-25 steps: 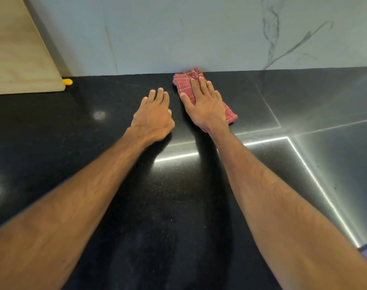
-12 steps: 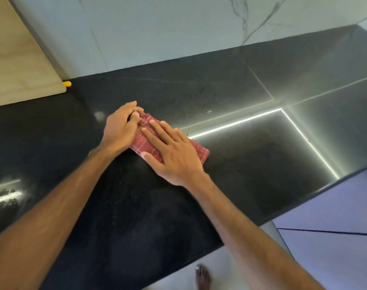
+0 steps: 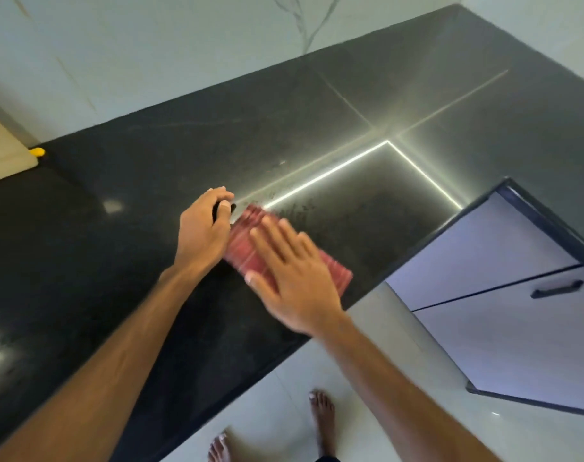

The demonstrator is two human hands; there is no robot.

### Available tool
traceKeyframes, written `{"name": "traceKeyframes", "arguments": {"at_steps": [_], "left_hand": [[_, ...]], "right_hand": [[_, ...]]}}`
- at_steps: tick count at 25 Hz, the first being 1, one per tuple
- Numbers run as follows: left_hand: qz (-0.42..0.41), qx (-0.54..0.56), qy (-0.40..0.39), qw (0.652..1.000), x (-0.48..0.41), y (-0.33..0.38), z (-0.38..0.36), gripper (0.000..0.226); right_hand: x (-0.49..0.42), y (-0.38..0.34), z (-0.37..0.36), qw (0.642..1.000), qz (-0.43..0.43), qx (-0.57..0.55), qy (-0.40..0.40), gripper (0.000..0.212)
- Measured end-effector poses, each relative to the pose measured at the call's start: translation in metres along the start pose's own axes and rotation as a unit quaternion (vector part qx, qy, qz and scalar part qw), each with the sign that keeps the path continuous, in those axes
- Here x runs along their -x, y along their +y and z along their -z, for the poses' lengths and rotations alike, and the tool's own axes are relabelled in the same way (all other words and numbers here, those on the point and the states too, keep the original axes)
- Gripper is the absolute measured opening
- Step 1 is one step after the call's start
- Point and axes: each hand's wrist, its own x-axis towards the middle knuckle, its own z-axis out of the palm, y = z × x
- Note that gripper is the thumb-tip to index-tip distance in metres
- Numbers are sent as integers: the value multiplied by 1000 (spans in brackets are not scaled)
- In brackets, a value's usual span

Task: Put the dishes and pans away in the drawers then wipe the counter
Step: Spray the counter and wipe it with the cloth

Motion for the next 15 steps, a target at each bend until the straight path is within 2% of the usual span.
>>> {"name": "traceKeyframes", "arguments": {"at_steps": [5, 7, 12, 15], "left_hand": [[-73, -40, -67, 994, 10, 27, -39, 25], [-98, -30, -89, 991, 8, 43, -63, 26], [-123, -18, -119, 985, -2, 74, -114, 30], [-119, -36, -118, 985, -6, 91, -140, 34]], "right_hand": [[43, 24, 4, 999, 35, -3, -4, 71], [35, 61, 14, 1000, 13, 1, 10, 70], [7, 190, 51, 992, -109, 48, 31, 72], [-6, 202, 51, 993, -94, 68, 22, 71]]}}
